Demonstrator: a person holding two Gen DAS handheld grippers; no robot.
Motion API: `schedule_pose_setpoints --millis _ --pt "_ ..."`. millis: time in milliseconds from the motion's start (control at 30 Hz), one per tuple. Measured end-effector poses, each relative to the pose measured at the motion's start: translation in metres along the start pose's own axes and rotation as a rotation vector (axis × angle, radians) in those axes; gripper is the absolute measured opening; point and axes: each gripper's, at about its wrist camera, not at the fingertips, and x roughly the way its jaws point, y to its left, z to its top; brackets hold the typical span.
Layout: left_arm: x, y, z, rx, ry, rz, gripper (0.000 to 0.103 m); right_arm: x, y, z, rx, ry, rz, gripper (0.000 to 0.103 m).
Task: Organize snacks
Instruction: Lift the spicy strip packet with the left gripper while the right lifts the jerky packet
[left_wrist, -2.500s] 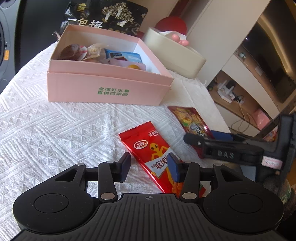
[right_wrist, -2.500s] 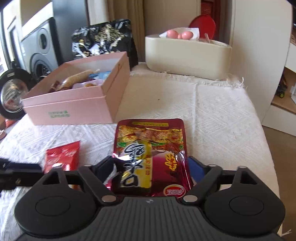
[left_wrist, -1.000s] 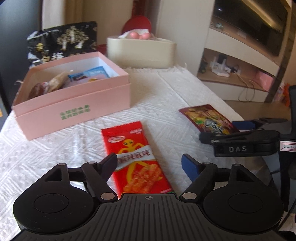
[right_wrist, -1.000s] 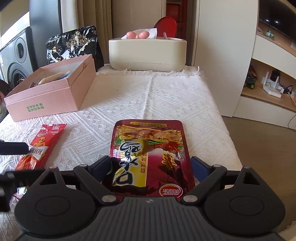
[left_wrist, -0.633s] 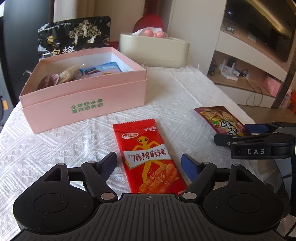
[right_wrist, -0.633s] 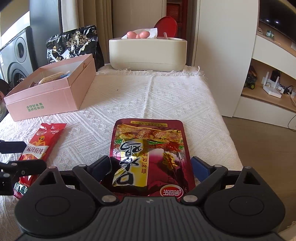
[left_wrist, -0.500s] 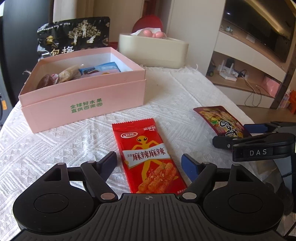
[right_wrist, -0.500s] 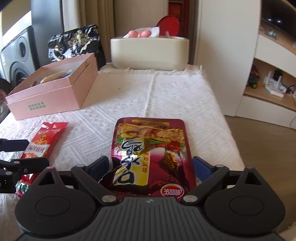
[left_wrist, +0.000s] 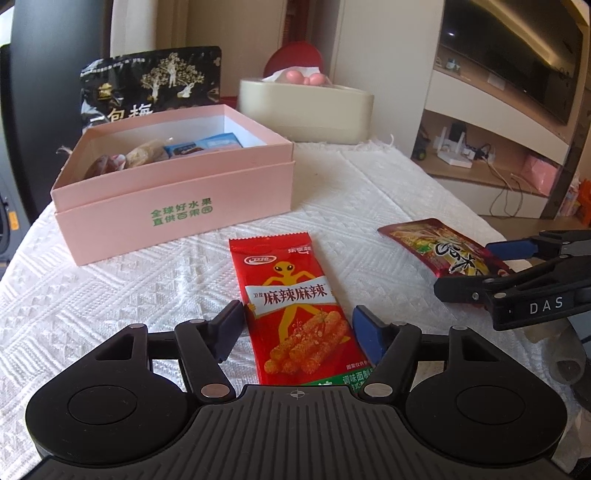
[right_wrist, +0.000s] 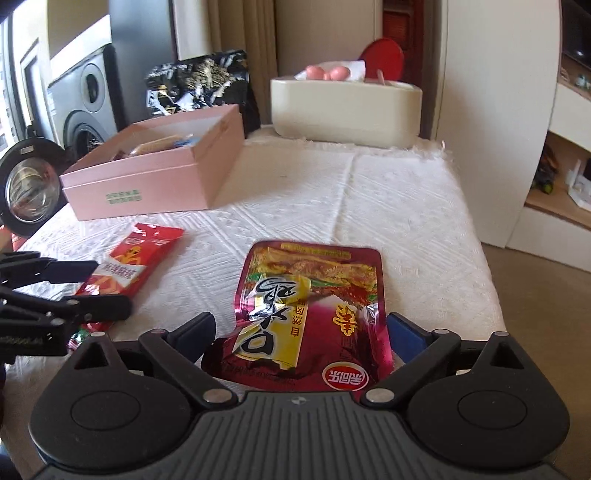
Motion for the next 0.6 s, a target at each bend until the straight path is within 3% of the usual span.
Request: schedule_pose_setpoints --millis 233,300,367,600 --pt "0.0 0.0 0.0 0.002 0.003 0.004 0.071 0.01 -0.008 0.003 0.068 0.025 -0.046 0.099" --pt "0.0 -0.002 0.0 0.003 0.007 0.01 0.071 0.009 -0.007 0.002 0.057 0.022 -0.054 0.096" --pt "0.0 -0.003 0.002 0.005 0.012 0.029 0.066 0.006 -0.004 0.003 0.042 0.014 -0.059 0.088" --pt "-0.015 -0.002 -0.001 -0.035 0.043 0.0 0.058 -0.026 0.018 0.004 -0.04 -0.012 0.042 0.08"
